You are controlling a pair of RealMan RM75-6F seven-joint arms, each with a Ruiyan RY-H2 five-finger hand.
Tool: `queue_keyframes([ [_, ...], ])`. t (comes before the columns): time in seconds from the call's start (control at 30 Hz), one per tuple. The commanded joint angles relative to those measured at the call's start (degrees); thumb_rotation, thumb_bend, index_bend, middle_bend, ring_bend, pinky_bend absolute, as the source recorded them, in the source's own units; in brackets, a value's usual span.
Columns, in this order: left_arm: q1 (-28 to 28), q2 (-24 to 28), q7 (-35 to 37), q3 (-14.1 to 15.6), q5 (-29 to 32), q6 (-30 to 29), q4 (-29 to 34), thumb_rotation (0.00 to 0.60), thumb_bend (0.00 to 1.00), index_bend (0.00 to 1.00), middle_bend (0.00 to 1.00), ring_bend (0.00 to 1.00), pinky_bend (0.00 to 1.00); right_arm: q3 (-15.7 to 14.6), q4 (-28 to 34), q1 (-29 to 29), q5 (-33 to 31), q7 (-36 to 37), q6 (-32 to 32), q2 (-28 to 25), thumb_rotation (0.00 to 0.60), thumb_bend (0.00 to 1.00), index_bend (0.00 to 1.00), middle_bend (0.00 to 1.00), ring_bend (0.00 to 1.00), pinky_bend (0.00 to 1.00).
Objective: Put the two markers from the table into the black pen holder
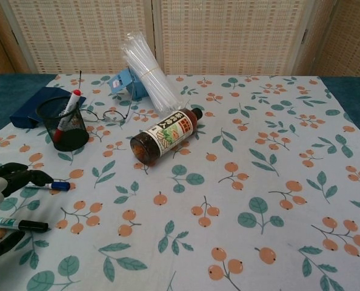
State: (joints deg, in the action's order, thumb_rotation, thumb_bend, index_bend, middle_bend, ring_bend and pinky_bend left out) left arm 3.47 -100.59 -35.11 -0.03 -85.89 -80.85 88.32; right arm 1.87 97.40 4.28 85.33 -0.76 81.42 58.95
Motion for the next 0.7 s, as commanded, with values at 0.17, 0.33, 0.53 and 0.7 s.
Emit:
queue_keyframes([
  [0.17, -0.03, -2.09, -1.19, -0.46, 2.57, 0.22, -2.72, 0.6, 0.3, 0.32, 0.28, 0.11, 0.15, 0.06, -0.18, -0.02, -0.13, 0.43, -0.01, -0.11, 0.6, 0.0, 0.11, 0.16, 0.23, 0.04],
  [0.33, -0.08, -3.13, -0.96, -0.14, 3.0, -0.1, -5.03, 0.6, 0.3, 0.33, 0.3, 0.12, 0.15, 0.02, -0.19, 0.03, -0.05, 0.41, -0.12, -0.09, 0.6, 0.0, 0.11, 0.16, 0.23, 0.04],
  [0.53, 0.08, -4.33, -1.39, -0.45, 3.58, -0.56, -7.16, 0.6, 0.3, 0.34, 0.34, 0.14, 0.16, 0.03, -0.09, -0.02, -0.15, 0.29, -0.07, -0.16, 0.6, 0.0, 0.11, 0.16, 0.23, 0.04],
  [0.7, 0.23, -4.93, -1.29, -0.83, 3.53, -1.43, -8.83, 0.6, 0.3, 0.37, 0.39, 0.16, 0.17, -0.01, -0.02, -0.05, 0.04, 0.21, 0.05, -0.15, 0.6, 0.0, 0.11, 0.16, 0.23, 0.04],
])
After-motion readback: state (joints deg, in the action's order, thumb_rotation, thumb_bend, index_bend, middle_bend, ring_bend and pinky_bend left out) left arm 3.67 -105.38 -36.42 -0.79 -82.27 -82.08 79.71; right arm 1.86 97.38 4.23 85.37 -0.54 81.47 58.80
